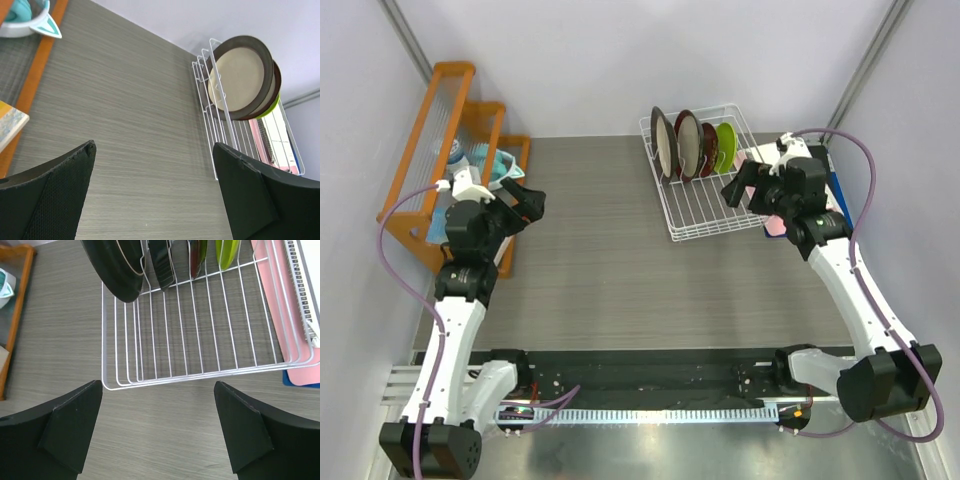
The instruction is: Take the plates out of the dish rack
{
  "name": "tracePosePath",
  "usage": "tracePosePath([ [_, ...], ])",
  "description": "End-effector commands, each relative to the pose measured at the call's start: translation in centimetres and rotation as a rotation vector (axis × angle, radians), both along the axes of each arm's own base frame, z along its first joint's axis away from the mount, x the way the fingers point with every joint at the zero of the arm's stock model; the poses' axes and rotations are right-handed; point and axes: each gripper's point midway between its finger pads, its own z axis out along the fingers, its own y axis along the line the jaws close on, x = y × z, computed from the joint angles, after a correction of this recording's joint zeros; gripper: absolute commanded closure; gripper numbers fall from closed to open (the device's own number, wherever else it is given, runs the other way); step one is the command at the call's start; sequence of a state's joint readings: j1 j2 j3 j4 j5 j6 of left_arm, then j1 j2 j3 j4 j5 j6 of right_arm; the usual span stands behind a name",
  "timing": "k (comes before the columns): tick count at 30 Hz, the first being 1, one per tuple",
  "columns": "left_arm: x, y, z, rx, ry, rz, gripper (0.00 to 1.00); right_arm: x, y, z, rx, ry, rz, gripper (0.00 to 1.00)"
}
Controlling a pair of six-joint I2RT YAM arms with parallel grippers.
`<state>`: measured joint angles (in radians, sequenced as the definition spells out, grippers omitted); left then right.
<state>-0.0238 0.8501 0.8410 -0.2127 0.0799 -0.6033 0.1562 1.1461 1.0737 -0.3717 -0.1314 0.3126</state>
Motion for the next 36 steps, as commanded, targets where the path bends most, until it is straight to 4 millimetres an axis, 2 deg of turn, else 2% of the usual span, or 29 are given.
tracePosePath([
  [1,-0.4,0.1,3.0,0.006,-0.074,0.0,0.01,-0.2,2.2,5.4,0.128,-0.079,0.064,0.0],
  [3,-0.5,-0.3,3.3,0.007,-0.102,-0.025,0.0,-0.4,3.4,6.5,0.172,-0.123,0.132,0.01],
  [4,-0.5,-0.3,3.2,0.0,-0.103,-0.024,0.01,0.3,3.5,6.8,0.26,-0.141,0.085,0.0],
  [5,-0.5,-0.5,3.0,-0.003,-0.087,-0.032,0.0,0.2,4.4,6.9,0.315,-0.145,0.113,0.0],
  [6,-0.2,-0.6,2.6,-0.004,-0.071,-0.042,0.0,-0.1,5.7,6.9,0.346,-0.169,0.199,0.0],
  [7,-0.2,-1.0,2.5,-0.004,-0.066,-0.062,0.0,0.0,6.9,8.4,0.375,-0.273,0.291,0.0],
  [9,-0.2,-2.4,2.3,-0.014,-0.067,-0.145,0.01,1.1,7.7,7.9,0.403,-0.279,0.325,0.0],
  [10,0.2,-2.7,1.8,-0.029,-0.05,-0.161,0.0,2.1,7.5,9.1,0.378,-0.284,0.306,0.0],
  [11,0.2,-3.0,1.5,-0.038,-0.038,-0.174,0.01,3.6,7.2,8.5,0.304,-0.272,0.262,0.0],
  [12,0.1,-3.7,1.3,-0.044,-0.035,-0.217,0.0,5.5,7.4,6.8,0.254,-0.218,0.238,0.0],
  [13,0.4,-4.0,0.8,-0.044,-0.029,-0.236,0.01,6.1,7.5,7.5,0.206,-0.178,0.233,0.0],
  [14,0.5,-4.0,0.6,-0.047,-0.03,-0.242,0.01,6.8,7.8,7.3,0.129,-0.186,0.248,0.0],
  [15,0.6,-4.1,0.3,-0.05,-0.024,-0.244,0.0,8.3,8.0,5.7,0.061,-0.155,0.193,0.0],
  [16,0.7,-4.0,0.1,-0.05,-0.02,-0.241,0.01,8.8,8.4,6.7,0.029,-0.172,0.19,0.0],
  [18,1.1,-3.6,-0.6,-0.042,-0.021,-0.212,0.0,10.5,9.2,6.5,-0.056,-0.174,0.15,0.0],
  [19,1.2,-3.4,-0.8,-0.039,-0.019,-0.198,0.01,11.4,9.6,4.7,-0.105,-0.138,0.13,0.0],
  [20,1.3,-2.6,-1.5,-0.03,-0.009,-0.153,0.0,11.9,10.5,6.2,-0.107,-0.166,0.141,0.0],
  [22,1.2,-1.8,-1.5,-0.014,-0.023,-0.108,0.01,13.0,10.7,5.6,-0.19,-0.161,0.109,0.0],
  [23,1.3,-1.1,-1.8,-0.009,-0.02,-0.068,0.01,13.7,11.9,5.4,-0.232,-0.171,0.095,0.0],
  [27,0.9,-0.2,-2.2,-0.007,-0.021,-0.014,0.01,15.7,13.8,4.3,-0.337,-0.176,0.067,0.0],
  [28,0.8,0.1,-2.2,-0.013,-0.023,0.008,0.01,16.2,14.0,4.0,-0.362,-0.179,0.052,0.01],
  [29,0.8,0.4,-2.6,-0.009,-0.014,0.025,0.0,16.7,14.3,4.6,-0.389,-0.2,0.039,0.03],
  [30,1.0,1.1,-2.8,0.0,-0.01,0.066,0.01,17.5,14.6,3.2,-0.415,-0.181,0.034,0.05],
  [31,1.1,1.3,-3.3,0.006,0.01,0.077,0.0,17.9,14.8,2.8,-0.429,-0.177,0.028,0.06],
  [32,1.4,1.9,-3.2,0.018,0.016,0.107,0.01,18.4,14.9,3.4,-0.436,-0.197,0.02,0.06],
  [33,1.7,1.9,-3.4,0.026,0.024,0.107,0.01,19.0,14.9,2.2,-0.46,-0.181,0.006,0.06],
  [34,1.9,2.0,-3.6,0.029,0.038,0.109,0.0,19.4,14.9,2.0,-0.465,-0.182,-0.007,0.06],
  [35,2.4,1.9,-3.9,0.024,0.06,0.108,0.0,19.9,14.8,2.9,-0.483,-0.204,-0.02,0.06],
  [36,2.7,1.7,-4.1,0.02,0.066,0.101,0.01,20.6,14.5,1.6,-0.522,-0.189,-0.036,0.06],
])
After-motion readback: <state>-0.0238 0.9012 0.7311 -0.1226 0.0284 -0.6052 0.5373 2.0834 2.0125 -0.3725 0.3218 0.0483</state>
